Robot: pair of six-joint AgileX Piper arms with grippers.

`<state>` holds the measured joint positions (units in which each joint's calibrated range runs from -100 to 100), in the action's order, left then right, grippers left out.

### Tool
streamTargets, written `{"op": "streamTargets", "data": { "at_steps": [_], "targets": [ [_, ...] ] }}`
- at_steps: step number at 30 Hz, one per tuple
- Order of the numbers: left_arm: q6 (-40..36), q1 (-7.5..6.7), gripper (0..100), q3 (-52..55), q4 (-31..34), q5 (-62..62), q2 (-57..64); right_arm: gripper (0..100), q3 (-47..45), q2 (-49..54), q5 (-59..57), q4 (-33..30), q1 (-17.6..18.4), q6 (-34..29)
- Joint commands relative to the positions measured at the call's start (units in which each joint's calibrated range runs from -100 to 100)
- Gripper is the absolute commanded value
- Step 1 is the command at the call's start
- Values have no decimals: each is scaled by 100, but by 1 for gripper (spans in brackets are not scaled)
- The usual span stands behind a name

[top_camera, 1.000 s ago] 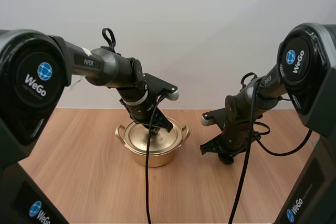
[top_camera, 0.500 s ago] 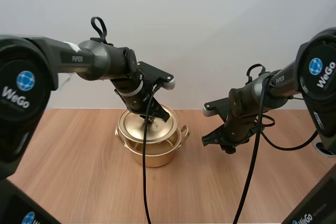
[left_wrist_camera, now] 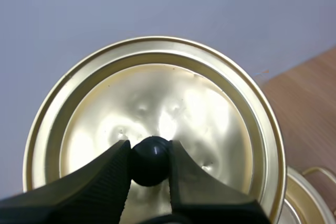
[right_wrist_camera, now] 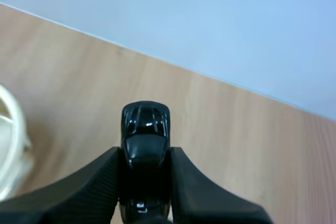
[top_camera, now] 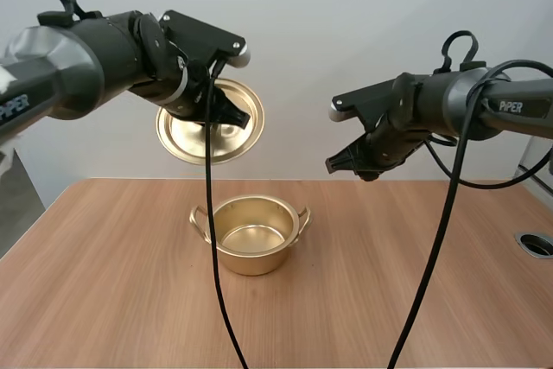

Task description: Open the pot, put the car inside, and close it

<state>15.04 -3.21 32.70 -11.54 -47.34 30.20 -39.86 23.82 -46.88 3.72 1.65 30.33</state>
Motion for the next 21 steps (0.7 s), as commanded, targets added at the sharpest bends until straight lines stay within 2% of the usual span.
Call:
{"op": "streamTargets", "data": {
  "at_steps": [1, 5, 12, 16, 21],
  "targets": [
    [2, 2, 0, -81, -162, 400, 287, 0, 6, -45, -82, 1426, 177, 1215],
    [2, 2, 0, -520, -765, 489, 616, 0, 6, -267, -82, 1737, 583, 1453],
    [27, 2, 0, -1436, -1212, -263, 980, 0, 45, -774, 101, 1745, 1337, 1577],
    [27, 2, 0, -1763, -1268, -611, 1113, 0, 181, -1125, 101, 1745, 1532, 1577],
    [27, 11, 0, -2038, -1352, -917, 1124, 0, 288, -1740, -79, 1701, 1574, 1589]
  ]
}}
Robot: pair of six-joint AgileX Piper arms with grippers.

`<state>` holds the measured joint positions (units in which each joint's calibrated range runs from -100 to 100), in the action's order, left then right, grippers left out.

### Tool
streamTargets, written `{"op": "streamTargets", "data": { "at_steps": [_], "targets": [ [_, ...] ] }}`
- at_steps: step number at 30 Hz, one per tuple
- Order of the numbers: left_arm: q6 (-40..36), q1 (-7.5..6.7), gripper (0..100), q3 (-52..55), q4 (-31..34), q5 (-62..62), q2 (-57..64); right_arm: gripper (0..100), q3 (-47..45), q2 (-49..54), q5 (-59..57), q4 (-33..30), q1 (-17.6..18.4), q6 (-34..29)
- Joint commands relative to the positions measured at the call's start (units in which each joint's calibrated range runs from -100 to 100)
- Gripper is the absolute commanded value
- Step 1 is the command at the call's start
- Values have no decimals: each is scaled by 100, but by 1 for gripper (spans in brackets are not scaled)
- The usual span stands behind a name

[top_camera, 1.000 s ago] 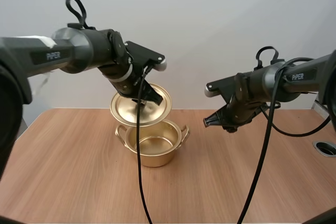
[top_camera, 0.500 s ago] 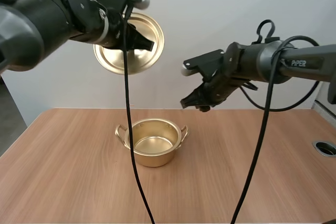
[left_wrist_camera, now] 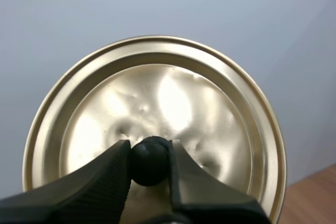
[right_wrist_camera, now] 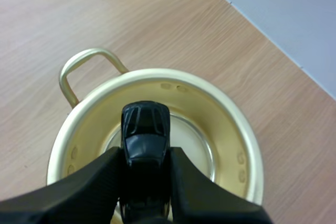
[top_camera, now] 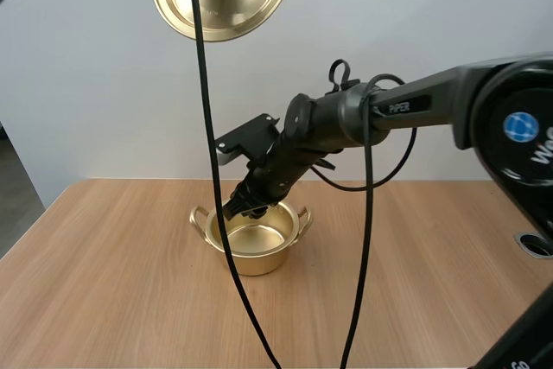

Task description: Open the pot, put the car inside, and close it

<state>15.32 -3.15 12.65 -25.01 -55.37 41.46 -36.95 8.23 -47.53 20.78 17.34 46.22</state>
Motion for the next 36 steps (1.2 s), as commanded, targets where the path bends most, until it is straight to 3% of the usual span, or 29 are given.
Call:
{"op": "streamTargets", "data": {
  "at_steps": [1, 4, 5, 7, 9, 10, 11, 18, 23, 30, 36],
  "targets": [
    [-1, 6, 0, -65, -5, -160, -2, 0, -4, -302, -14, -5, 4, 1],
    [-1, 6, 0, -78, -5, -160, -2, 0, -4, -541, 112, 78, 4, -15],
    [-1, 6, 0, -78, -5, -160, -2, 7, -4, -584, 179, 78, 4, -15],
    [-1, 6, 0, -78, -5, -206, -2, 46, -4, -645, 300, 67, 4, -15],
    [-1, 6, 0, -78, -5, -276, -2, 80, -4, -645, 365, 42, 4, -15],
    [-1, 6, 0, -78, -5, -305, -2, 88, -4, -645, 438, 42, 4, -26],
    [-1, 6, 0, -78, -5, -328, -2, 88, -4, -645, 477, 42, 4, -36],
    [-1, 6, 0, -78, -5, -534, -2, 51, -4, -430, 512, 32, -257, -174],
    [-1, 6, 0, -78, -5, -687, -16, 0, -4, 380, 871, 292, -909, -405],
    [-1, 6, 0, -78, -5, -1373, -154, 0, -4, 1260, 662, 292, -1869, -573],
    [61, 6, 0, 341, 9, -2010, -645, 0, -4, 1861, 354, 242, -2165, -581]
  ]
}}
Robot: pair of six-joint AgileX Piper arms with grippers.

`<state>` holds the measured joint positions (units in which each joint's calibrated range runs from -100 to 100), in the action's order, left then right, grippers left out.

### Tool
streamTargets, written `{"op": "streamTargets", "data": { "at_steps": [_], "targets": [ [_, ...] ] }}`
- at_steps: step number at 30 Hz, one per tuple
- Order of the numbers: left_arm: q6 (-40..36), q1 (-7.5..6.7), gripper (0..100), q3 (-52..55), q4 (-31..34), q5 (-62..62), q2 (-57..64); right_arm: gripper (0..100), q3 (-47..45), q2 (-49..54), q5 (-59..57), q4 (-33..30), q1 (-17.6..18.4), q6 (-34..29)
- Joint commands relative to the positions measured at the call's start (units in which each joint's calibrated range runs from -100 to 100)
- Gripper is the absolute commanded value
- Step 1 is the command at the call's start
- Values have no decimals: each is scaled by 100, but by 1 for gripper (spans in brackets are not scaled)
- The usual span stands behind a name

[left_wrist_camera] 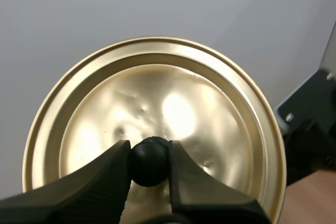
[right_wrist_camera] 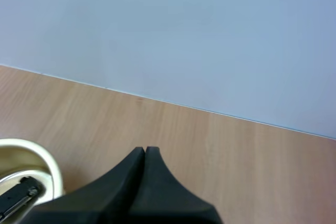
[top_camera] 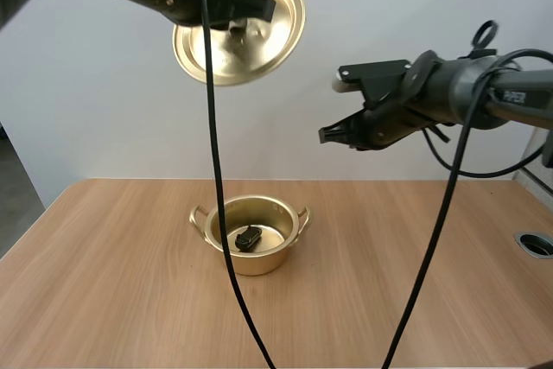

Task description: Open the pot, put the car inside, and close it

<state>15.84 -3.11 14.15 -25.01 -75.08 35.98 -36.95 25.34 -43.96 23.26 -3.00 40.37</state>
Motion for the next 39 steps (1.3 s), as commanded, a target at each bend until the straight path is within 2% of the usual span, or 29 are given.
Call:
{"op": "streamTargets", "data": {
  "at_steps": [1, 8, 15, 18, 24, 30, 39],
  "targets": [
    [51, 2, 0, 362, 9, -39, -174, 0, -4, 252, -19, -6, -130, 4],
    [368, 2, 0, 1534, -15, 627, -498, 0, -4, 596, 27, 50, -130, 4],
    [799, -5, 0, 2319, -201, 748, -1092, 0, -4, 620, -47, 72, -130, 4],
    [846, -57, 0, 2370, -195, 766, -1389, 0, -4, 620, -47, 110, -130, 4],
    [790, -351, 0, 2370, -124, 816, -2028, 0, -4, 620, -101, 122, -130, 18],
    [347, -369, 0, 2382, 605, 1243, -2325, 0, -4, 620, -118, 82, -130, 54],
    [360, -391, 0, 2382, 619, 1556, -2585, 0, -4, 620, -118, 95, -130, 136]
  ]
}}
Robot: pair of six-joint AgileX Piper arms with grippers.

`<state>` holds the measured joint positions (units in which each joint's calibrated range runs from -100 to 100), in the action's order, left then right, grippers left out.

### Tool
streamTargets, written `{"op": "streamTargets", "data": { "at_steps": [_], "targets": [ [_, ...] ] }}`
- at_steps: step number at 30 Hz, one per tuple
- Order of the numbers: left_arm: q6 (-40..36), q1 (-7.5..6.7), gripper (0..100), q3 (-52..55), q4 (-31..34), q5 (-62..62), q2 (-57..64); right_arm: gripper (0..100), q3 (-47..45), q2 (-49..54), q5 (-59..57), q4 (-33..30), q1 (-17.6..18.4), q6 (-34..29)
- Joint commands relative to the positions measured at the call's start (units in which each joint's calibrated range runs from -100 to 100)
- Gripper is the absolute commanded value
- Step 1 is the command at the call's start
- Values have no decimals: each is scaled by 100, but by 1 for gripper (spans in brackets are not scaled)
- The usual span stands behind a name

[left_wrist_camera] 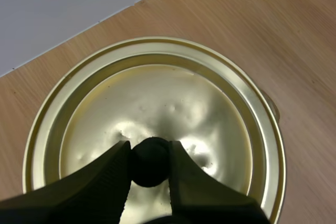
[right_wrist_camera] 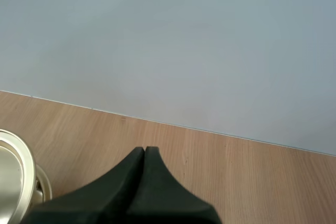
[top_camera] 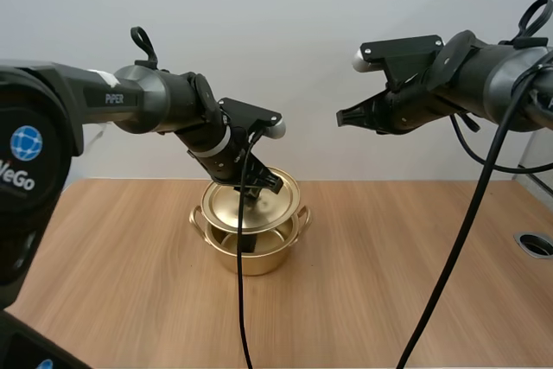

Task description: Open the pot, put the car inside, and close it

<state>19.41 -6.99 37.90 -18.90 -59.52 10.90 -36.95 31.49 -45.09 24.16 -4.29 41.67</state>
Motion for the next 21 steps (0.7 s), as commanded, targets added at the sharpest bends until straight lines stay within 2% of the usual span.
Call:
{"op": "streamTargets", "data": {
  "at_steps": [1, 13, 14, 16, 20, 21],
  "targets": [
    [3, -3, 0, 7, 8, -1, -165, 0, -4, 5, -4, 5, -1, 16],
    [37, -3, 0, 7, 8, -14, -437, 0, -4, 5, -4, 5, -1, 117],
    [37, -3, 3, 7, 8, -44, -437, 0, -4, 5, -4, 5, -1, 117],
    [37, -3, 17, 7, 8, -95, -437, 0, -4, 5, -4, 15, -1, 115],
    [27, -3, 63, 7, -16, -146, -437, 0, -4, 5, -4, 46, -1, 115],
    [27, -3, 71, 7, -16, -146, -437, 0, -4, 5, -4, 46, -1, 115]
  ]
}}
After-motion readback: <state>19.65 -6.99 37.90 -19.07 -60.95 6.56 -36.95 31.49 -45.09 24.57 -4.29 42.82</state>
